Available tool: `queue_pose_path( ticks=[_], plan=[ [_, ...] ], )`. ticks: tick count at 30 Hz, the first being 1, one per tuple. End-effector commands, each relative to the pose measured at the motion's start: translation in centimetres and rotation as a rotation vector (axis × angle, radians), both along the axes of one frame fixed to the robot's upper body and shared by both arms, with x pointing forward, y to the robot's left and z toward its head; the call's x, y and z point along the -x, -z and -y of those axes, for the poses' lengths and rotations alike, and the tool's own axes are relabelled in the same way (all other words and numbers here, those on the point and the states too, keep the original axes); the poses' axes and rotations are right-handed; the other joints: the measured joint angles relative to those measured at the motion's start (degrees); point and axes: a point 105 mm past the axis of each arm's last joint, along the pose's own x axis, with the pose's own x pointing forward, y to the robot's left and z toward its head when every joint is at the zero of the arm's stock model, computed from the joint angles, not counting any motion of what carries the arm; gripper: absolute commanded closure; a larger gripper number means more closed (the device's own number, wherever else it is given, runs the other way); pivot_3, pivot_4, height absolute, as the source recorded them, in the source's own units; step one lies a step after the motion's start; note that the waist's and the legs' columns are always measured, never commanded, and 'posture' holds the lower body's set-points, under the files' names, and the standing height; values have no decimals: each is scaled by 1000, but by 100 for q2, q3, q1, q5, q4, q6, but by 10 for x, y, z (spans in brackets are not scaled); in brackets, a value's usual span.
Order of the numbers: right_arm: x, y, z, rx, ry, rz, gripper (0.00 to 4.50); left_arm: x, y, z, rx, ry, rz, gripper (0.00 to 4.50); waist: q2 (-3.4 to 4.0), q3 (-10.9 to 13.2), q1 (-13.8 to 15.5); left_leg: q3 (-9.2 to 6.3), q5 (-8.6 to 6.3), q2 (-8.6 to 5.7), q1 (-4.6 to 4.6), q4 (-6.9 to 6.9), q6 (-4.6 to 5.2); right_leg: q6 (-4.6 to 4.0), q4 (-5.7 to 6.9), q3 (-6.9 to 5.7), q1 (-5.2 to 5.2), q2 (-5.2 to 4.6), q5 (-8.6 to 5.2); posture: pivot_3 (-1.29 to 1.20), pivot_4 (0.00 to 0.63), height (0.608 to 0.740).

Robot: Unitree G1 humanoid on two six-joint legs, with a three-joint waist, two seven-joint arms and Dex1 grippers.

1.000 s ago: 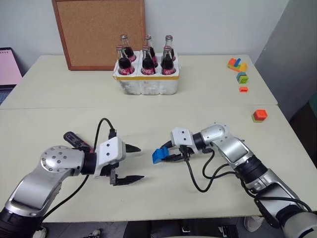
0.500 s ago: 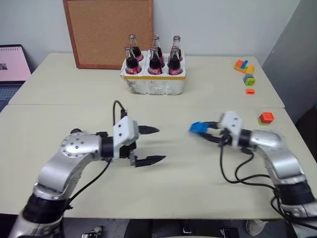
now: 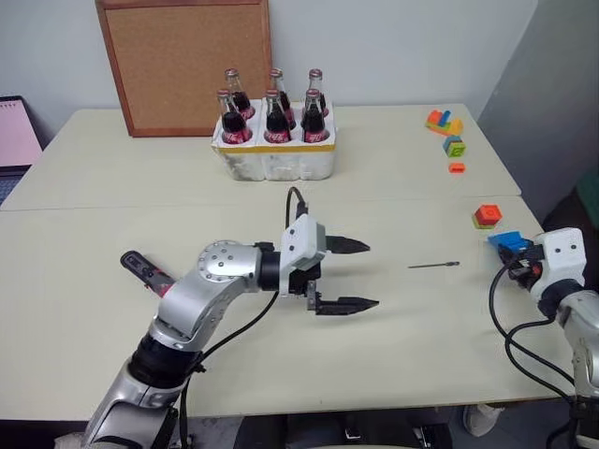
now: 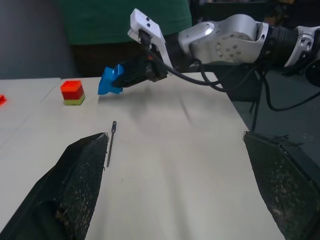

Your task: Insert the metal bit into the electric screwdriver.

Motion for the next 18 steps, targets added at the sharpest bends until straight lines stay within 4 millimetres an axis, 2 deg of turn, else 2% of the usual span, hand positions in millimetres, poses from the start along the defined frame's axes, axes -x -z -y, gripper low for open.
queue_pose_path(
  ticks=[1, 6, 8, 13, 15, 18],
  plan=[
    [-3, -6, 8, -55, 63, 27, 3024, 1, -4, 7, 13, 23, 30, 0, 2, -1, 3, -1, 0, 1, 0, 0, 0, 0, 0, 0, 0, 1, 0, 0, 150, 740],
    [-3, -10, 7, -136, 88, 50, 3024, -1, -5, 7, 13, 13, 51, 0, 3, -2, 13, 1, 0, 0, -2, -1, 0, 0, -5, 2, 0, 1, 0, 0, 150, 740],
    [-3, -14, 6, -155, 84, 63, 2321, -3, -6, 6, 16, 4, 56, 0, 4, -2, 19, 1, 0, -1, -3, 0, 0, 0, -5, 1, 0, 1, 0, 0, 150, 740],
    [2, -29, 0, -165, 45, 95, 1057, -8, -7, 3, 22, -29, 75, 0, 5, -2, 13, 2, 0, -2, -4, -1, 0, 0, -6, 3, -1, 1, 0, 0, 150, 740],
    [7, -36, -3, -144, 29, 102, 633, -11, -8, 2, 26, -51, 89, 0, 5, -2, 19, 0, 0, -1, -4, -1, 0, 1, -6, 1, -1, 1, 0, 0, 150, 740],
    [12, -58, -11, -61, 7, 161, 22, -16, -10, -4, 25, -87, 96, 0, 5, -2, 28, -1, 0, -1, -5, -1, 0, 1, -8, 0, -1, 1, 0, 0, 150, 740]
  ],
)
